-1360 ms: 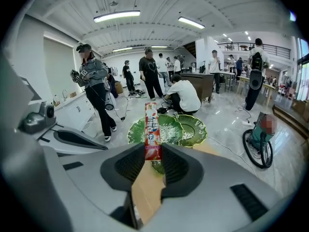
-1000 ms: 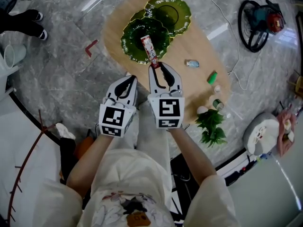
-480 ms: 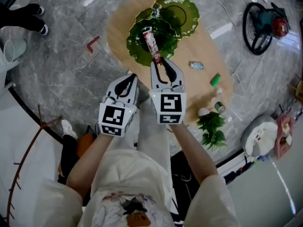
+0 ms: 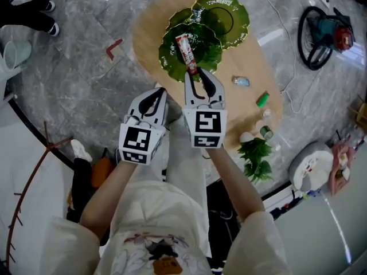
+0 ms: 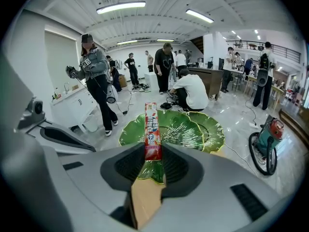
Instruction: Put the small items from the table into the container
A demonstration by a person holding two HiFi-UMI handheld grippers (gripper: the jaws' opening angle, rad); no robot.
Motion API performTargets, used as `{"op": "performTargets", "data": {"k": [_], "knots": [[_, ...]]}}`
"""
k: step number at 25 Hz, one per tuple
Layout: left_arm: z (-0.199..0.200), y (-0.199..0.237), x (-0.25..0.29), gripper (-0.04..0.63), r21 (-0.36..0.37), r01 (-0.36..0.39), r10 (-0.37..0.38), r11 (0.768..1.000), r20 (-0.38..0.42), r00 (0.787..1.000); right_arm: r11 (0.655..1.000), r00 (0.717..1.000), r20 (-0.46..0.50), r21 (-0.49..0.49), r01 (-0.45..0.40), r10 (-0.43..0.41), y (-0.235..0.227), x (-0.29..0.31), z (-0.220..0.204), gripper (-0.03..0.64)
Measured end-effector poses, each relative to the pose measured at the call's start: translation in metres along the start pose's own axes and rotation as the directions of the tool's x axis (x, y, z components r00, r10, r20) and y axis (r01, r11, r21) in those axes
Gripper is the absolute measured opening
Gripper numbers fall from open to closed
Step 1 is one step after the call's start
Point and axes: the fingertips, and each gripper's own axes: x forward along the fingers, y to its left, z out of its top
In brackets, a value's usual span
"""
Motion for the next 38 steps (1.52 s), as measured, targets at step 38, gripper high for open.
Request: {"op": "performTargets", "data": {"k": [38], "knots": [[0.002, -0.013, 0.001, 0.008, -0.02, -0.005, 0.005, 1.0, 0.022, 1.0, 1.0, 1.0, 0.02, 0.006, 0.005, -0.005, -0.006, -0.003, 0.003, 0.11]]}}
